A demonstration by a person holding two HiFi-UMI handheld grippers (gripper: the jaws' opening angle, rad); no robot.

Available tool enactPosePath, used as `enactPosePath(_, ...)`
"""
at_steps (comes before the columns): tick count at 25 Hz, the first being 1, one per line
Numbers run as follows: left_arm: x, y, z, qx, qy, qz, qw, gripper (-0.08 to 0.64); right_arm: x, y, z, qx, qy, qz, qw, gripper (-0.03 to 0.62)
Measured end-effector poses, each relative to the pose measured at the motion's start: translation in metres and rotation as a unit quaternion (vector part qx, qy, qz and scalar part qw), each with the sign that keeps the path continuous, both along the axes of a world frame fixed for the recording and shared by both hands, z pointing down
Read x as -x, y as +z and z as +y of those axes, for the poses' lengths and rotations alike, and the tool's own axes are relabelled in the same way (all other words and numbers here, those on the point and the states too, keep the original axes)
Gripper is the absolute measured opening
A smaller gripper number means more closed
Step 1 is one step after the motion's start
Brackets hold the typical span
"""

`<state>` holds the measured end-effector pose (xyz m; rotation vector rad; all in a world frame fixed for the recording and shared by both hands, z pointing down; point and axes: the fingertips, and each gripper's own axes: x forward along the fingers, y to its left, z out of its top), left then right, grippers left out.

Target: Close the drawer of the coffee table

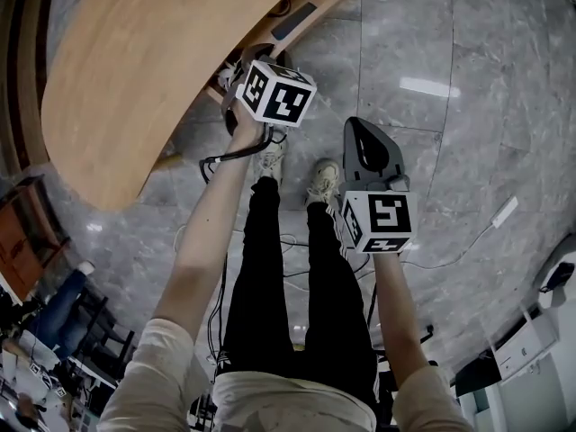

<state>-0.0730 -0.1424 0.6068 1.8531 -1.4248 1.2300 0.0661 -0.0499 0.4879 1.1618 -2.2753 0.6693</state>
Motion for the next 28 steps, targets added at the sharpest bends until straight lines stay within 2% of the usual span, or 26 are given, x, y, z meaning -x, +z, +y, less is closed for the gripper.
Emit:
enactPosePath(2,0.001,-0.014,0.0,-0.025,-0.042,0.012,0.9987,0.074,-0.001,0.0,0.002,0.002,-0.003,0.0,1.0,0.005)
enactPosePath(3,0.0,-0.025,0.0,-0.047,-0.069,0.024,0.9962,0.015,-0.002,0.0,0.003,0.004,-0.005,0.0,1.0,0.006)
enactPosePath(5,-0.01,-0.047,0.001,-0.087,-0.126,0.069,0.9858,0.009,-0.005,0.0,0.004,0.005,-0.013,0.001,1.0,0.005)
enactPosePath(6,-0.016,-0.052,0.003,-0.097,-0.161,0.1,0.977,0.009,-0.006,0.0,0.004,0.006,-0.018,0.002,1.0,0.005)
enactPosePath(7,-0.021,-0.054,0.007,-0.103,-0.202,0.132,0.965,0.009,-0.006,0.0,0.005,0.007,-0.022,0.003,1.0,0.006)
enactPosePath(9,-0.022,-0.045,0.02,-0.107,-0.293,0.179,0.9333,0.008,-0.004,0.001,0.006,0.008,-0.029,0.006,1.0,0.005)
enactPosePath(11,-0.017,-0.032,0.035,-0.106,-0.372,0.197,0.9011,0.008,-0.003,0.0,0.005,0.008,-0.04,0.006,0.999,0.005)
enactPosePath(12,-0.015,-0.025,0.041,-0.107,-0.4,0.196,0.8886,0.008,-0.004,-0.001,0.004,0.006,-0.05,0.007,0.999,0.005)
enactPosePath(15,-0.006,-0.008,0.057,-0.115,-0.46,0.177,0.8626,0.008,-0.007,-0.001,-0.001,0.004,-0.084,0.011,0.996,0.005)
enactPosePath(18,0.012,0.004,0.069,-0.136,-0.516,0.159,0.8311,0.008,-0.006,0.007,-0.001,0.007,-0.106,0.021,0.994,0.005)
enactPosePath(19,0.019,0.007,0.072,-0.143,-0.528,0.149,0.8235,0.008,-0.004,0.01,-0.001,0.009,-0.111,0.024,0.993,0.006)
enactPosePath(23,0.041,0.01,0.08,-0.168,-0.548,0.11,0.8122,0.008,0.009,0.021,0.008,0.018,-0.134,0.028,0.99,0.005)
enactPosePath(28,0.046,0.01,0.082,-0.185,-0.556,0.107,0.8031,0.009,0.029,0.025,0.015,0.024,-0.157,0.025,0.987,0.006)
